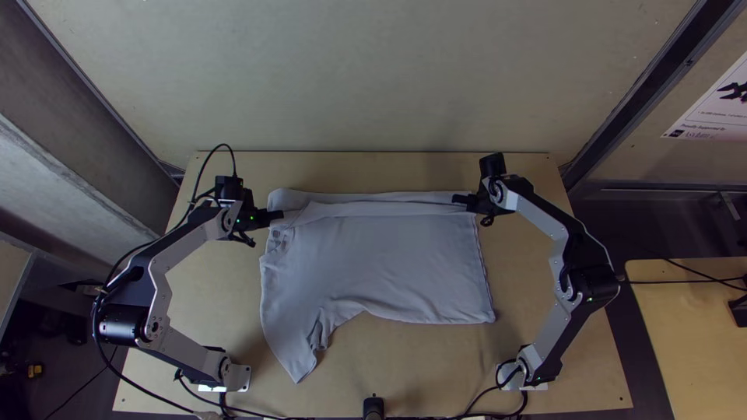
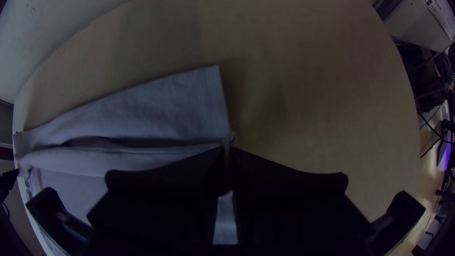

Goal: Fold the t-shirt

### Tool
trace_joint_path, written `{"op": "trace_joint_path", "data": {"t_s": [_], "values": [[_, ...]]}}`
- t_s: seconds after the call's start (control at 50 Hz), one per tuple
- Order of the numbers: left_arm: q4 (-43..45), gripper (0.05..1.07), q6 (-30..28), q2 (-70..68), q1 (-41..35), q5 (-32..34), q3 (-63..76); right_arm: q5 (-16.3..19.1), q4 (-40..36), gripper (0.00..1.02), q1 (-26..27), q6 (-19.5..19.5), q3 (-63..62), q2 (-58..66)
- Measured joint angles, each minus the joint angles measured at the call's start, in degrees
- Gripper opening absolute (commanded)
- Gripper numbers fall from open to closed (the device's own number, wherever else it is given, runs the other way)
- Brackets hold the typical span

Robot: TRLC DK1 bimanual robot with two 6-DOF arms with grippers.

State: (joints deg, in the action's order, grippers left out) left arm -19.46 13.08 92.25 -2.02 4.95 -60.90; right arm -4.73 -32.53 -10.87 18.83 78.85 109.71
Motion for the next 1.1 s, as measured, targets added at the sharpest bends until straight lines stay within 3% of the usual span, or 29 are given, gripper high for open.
{"op": "trace_joint_path", "data": {"t_s": [0.12, 0.22, 0.3, 0.42, 0.44, 0.76, 1.1], "values": [[1.4, 0.08, 0.0, 0.4, 0.0, 0.0, 1.3, -1.0, 0.0, 0.6, 0.0, 0.0, -2.9, -2.7], [1.7, 0.11, 0.0, 0.5, 0.0, 0.0, 1.7, -1.3, 0.0, 0.85, 0.3, 0.0, -5.1, -6.3], [2.5, 0.43, 0.0, 1.1, 0.3, 0.0, 1.7, -1.3, -0.1, 0.96, 0.4, 0.0, -6.7, -9.2], [2.2, 0.99, 0.0, 1.5, 1.2, 0.0, 1.6, -1.3, -1.1, 0.98, 0.6, 0.0, -7.7, -13.6], [1.8, 1.03, 0.0, 1.5, 1.3, 0.0, 1.6, -1.3, -1.2, 0.98, 0.7, 0.0, -8.0, -14.3], [-6.2, 1.03, -2.5, -4.4, 2.0, 0.0, 1.5, -1.3, -3.2, 0.98, 1.8, 0.0, -9.5, -25.9], [-24.7, 1.03, -5.9, -15.7, 2.8, 0.7, -4.0, -1.4, -11.4, 0.98, 2.4, 0.1, -9.5, -34.7]]}}
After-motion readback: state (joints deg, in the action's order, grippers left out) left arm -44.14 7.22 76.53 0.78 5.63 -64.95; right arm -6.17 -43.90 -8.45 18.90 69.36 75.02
